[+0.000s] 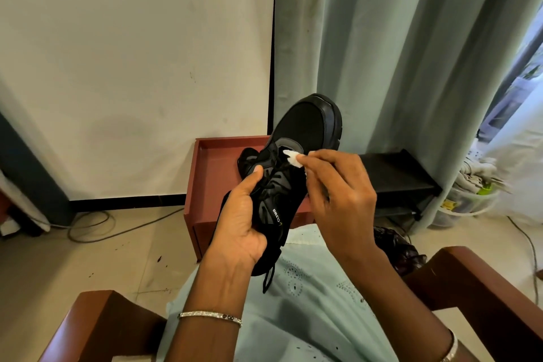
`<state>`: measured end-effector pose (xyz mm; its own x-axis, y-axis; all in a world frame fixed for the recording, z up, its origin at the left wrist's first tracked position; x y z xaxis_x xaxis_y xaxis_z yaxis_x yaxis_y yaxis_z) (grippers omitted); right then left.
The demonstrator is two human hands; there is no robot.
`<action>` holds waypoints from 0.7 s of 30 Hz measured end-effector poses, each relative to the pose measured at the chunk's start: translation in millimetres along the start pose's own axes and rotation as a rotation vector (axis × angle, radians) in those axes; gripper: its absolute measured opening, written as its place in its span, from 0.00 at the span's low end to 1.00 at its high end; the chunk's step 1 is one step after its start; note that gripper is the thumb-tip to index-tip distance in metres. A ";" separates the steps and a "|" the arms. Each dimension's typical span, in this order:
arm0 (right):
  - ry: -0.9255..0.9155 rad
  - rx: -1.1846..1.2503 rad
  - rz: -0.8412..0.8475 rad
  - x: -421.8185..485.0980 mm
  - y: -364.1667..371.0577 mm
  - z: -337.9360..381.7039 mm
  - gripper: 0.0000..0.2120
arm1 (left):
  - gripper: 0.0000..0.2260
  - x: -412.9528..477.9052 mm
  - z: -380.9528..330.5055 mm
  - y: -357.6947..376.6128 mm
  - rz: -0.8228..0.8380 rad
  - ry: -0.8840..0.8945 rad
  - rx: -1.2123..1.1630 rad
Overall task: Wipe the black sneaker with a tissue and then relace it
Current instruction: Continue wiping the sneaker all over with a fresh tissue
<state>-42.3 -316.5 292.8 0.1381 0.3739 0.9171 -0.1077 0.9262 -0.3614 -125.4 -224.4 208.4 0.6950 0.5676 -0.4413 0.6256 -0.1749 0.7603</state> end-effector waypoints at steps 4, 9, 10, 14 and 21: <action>0.002 0.026 0.014 -12.8 3.9 11.2 0.07 | 0.16 -0.1 2.0 -1.5 0.000 -0.034 -0.017; -0.040 0.051 0.115 -32.8 13.3 26.1 0.07 | 0.15 0.3 2.1 -6.4 -0.031 -0.065 -0.016; -0.044 0.034 0.110 -29.3 12.4 21.9 0.07 | 0.15 0.2 2.0 -6.7 -0.036 -0.060 -0.015; -0.013 -0.064 0.018 -5.1 0.3 0.4 0.06 | 0.16 2.8 4.8 -4.5 -0.030 -0.064 0.000; 0.032 -0.004 0.070 -28.4 7.1 15.5 0.10 | 0.14 5.1 6.8 -9.7 -0.017 -0.103 0.015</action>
<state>-62.3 -321.3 266.8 0.1620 0.4388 0.8839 -0.1139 0.8980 -0.4249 -125.5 -225.2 195.5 0.7164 0.4853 -0.5013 0.6424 -0.1782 0.7454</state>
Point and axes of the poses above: each hand's wrist, its own x-axis towards the middle knuckle, its own y-axis out of the palm, z = x × y, the point moved 8 cm from there along x, towards the middle knuckle, and after that the axes turned 6 degrees about -y, right-handed, at the moved point
